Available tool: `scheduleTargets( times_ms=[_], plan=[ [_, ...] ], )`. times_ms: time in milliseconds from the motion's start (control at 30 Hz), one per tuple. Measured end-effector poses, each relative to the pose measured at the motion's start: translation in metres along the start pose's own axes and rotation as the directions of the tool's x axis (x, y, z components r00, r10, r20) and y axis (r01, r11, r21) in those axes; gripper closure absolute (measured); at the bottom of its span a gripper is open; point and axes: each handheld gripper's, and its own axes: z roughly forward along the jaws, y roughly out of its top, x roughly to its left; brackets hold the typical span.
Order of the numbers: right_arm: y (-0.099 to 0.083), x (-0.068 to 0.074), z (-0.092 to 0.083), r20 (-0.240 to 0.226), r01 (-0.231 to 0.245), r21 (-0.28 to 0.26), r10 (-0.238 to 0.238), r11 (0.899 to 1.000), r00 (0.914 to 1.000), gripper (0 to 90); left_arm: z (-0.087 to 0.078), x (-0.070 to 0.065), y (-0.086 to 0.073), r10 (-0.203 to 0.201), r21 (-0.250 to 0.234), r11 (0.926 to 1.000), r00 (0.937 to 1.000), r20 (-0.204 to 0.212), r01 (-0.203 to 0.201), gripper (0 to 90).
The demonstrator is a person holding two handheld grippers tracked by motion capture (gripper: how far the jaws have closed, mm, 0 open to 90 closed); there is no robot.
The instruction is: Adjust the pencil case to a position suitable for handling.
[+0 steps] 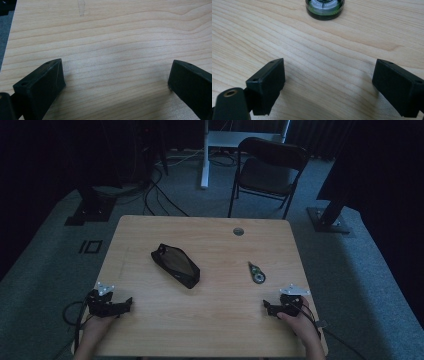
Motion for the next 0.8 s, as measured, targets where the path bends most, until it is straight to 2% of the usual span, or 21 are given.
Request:
scheduleTargets(
  times_ms=[467,700,800],
  plan=[
    [0.001,0.001,0.000,0.005,0.006,-0.006,-0.006,1.000,1.0000,12.5,0.000,0.000,0.000,-0.001,0.000,1.0000,1.0000,0.000,0.001,0.7],
    [0.008,0.007,0.005,0.003,0.031,-0.003,-0.031,1.000,0.9995,12.6,0.000,0.000,0.000,-0.001,0.000,1.0000,1.0000,0.000,0.001,0.7],
    [0.015,0.012,0.007,-0.014,0.039,-0.018,-0.039,0.999,0.9991,12.8,0.000,0.000,0.000,-0.001,0.000,1.0000,1.0000,0.000,0.001,0.7]
  ],
)
